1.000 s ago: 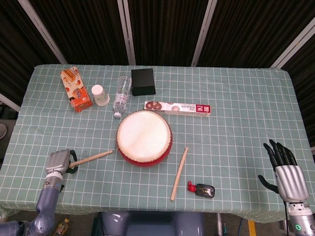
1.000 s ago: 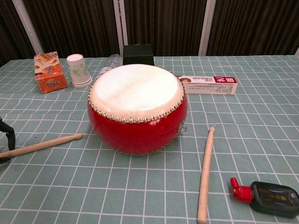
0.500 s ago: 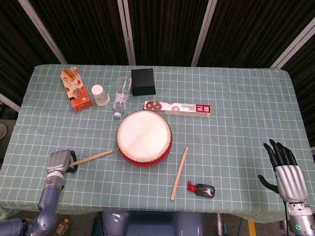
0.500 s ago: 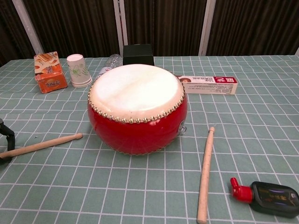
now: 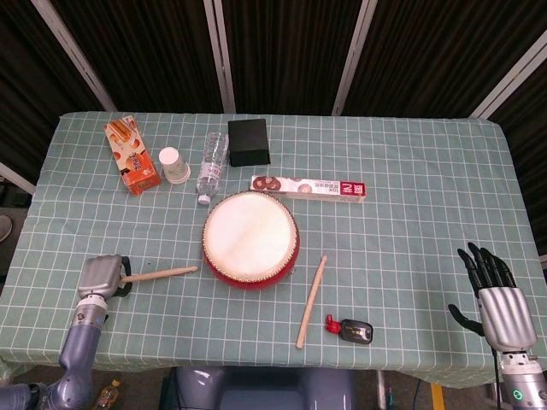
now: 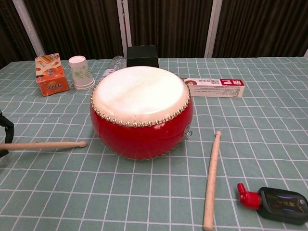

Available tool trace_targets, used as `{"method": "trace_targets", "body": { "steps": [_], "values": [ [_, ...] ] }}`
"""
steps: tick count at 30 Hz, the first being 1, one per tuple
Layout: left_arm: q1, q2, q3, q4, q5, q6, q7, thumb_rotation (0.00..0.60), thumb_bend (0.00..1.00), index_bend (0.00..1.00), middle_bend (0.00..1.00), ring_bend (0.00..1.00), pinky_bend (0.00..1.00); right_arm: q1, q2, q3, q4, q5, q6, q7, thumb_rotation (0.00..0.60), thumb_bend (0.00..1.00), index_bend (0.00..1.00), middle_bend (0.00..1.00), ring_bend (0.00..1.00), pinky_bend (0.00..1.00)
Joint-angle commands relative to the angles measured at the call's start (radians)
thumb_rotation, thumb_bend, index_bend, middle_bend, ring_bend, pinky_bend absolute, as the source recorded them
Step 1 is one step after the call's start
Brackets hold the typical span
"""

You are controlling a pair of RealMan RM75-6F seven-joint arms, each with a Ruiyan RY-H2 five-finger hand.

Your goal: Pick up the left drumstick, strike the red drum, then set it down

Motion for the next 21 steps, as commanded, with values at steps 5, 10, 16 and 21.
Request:
{"method": "trace_targets", "body": {
  "steps": [5,10,16,21],
  "values": [
    [0.031,0.147,0.042,-0.163,0.213,0.087,-0.033,0.6,0.45,0.73,1.0,1.0,1.0,0.0,0.0,0.0,-0.001,0.0,0.0,-0.003,0.6,0.25,0.0,0.0,0.0,0.12],
    [0.063,0.283,0.058,-0.298,0.306,0.104,-0.101,0.6,0.45,0.74,1.0,1.0,1.0,-0.001,0.0,0.0,-0.001,0.0,0.001,-0.006,0.6,0.25,0.0,0.0,0.0,0.12],
    [0.1,0.414,0.055,-0.389,0.41,0.138,-0.192,0.6,0.45,0.75,1.0,1.0,1.0,-0.001,-0.002,-0.002,-0.002,-0.004,0.001,-0.01,0.6,0.25,0.0,0.0,0.0,0.12],
    [0.098,0.453,0.002,-0.412,0.446,0.166,-0.257,0.6,0.45,0.75,1.0,1.0,1.0,0.0,-0.004,-0.002,-0.004,-0.005,0.0,-0.017,0.6,0.25,0.0,0.0,0.0,0.12]
  ]
}}
